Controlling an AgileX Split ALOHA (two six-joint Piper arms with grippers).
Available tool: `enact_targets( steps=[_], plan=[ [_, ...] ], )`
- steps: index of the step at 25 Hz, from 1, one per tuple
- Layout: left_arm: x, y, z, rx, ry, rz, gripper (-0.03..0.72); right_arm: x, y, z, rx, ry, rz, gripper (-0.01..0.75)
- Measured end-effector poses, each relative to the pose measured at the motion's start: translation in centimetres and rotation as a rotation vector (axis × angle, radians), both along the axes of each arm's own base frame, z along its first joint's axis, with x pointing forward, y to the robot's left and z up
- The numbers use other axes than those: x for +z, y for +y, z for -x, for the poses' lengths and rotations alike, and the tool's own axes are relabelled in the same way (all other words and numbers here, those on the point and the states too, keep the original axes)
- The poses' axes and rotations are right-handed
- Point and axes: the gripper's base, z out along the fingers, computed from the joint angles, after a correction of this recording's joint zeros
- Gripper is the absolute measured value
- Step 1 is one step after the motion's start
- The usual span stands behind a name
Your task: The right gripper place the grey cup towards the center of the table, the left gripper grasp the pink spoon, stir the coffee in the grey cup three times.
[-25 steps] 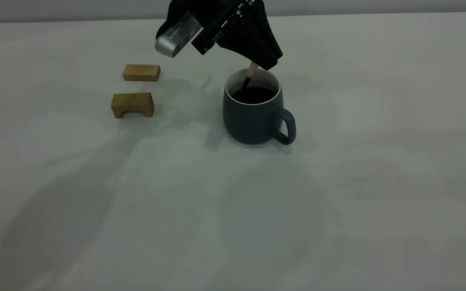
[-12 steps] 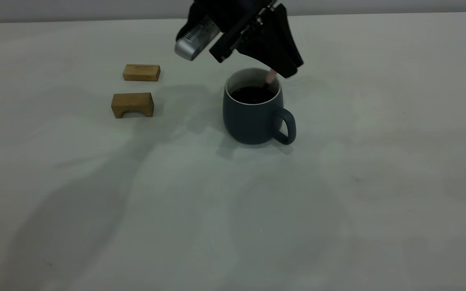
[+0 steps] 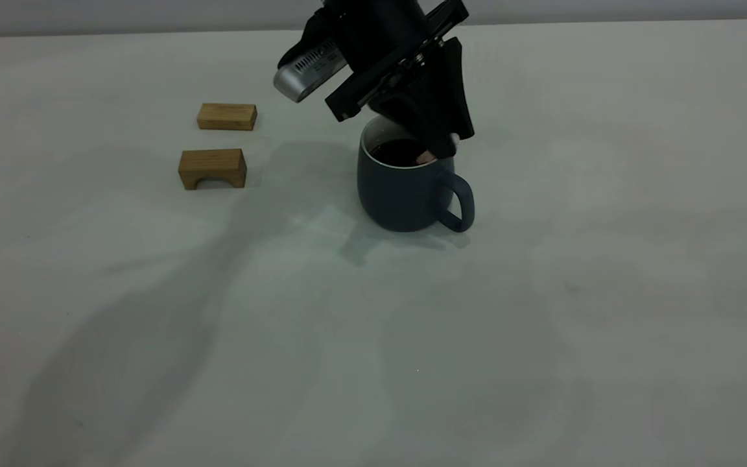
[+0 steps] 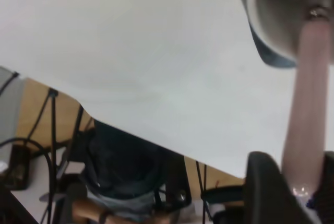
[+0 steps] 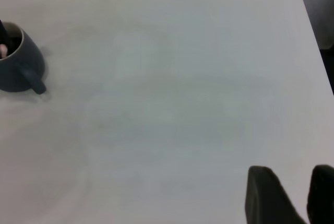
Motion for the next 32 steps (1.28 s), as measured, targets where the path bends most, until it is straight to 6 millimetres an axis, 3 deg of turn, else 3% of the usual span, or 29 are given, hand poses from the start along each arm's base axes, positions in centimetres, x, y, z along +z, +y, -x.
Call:
enact_targets(
  steps=[3, 7, 18, 21, 24, 26, 28, 32],
  plan=[
    [0.3, 0.0, -0.3, -0.021, -0.04, -0.026, 0.404, 0.0, 0.0, 0.0, 0.0, 0.0, 0.0, 0.237],
    [2.4, 0.7, -1.6, -0.083, -0.201, -0.135, 0.434, 0.0, 0.0, 0.0, 0.0, 0.0, 0.0, 0.237],
    [14.3, 2.5, -1.6, -0.105, -0.522, -0.189, 0.436, 0.0, 0.0, 0.0, 0.0, 0.0, 0.0, 0.237],
    [17.1, 3.4, -1.3, -0.331, -0.701, -0.212, 0.436, 0.0, 0.0, 0.0, 0.0, 0.0, 0.0, 0.237],
    [20.2, 4.7, -0.1, -0.784, -0.917, -0.213, 0.436, 0.0, 0.0, 0.0, 0.0, 0.0, 0.0, 0.237],
    [21.4, 5.5, 1.5, -0.981, -0.968, -0.192, 0.436, 0.0, 0.0, 0.0, 0.0, 0.0, 0.0, 0.237],
    [22.7, 6.8, 3.5, -1.053, -0.97, -0.203, 0.436, 0.0, 0.0, 0.0, 0.0, 0.0, 0.0, 0.237],
    [23.2, 11.0, 7.6, -1.115, -0.879, -0.352, 0.436, 0.0, 0.0, 0.0, 0.0, 0.0, 0.0, 0.237]
  ],
)
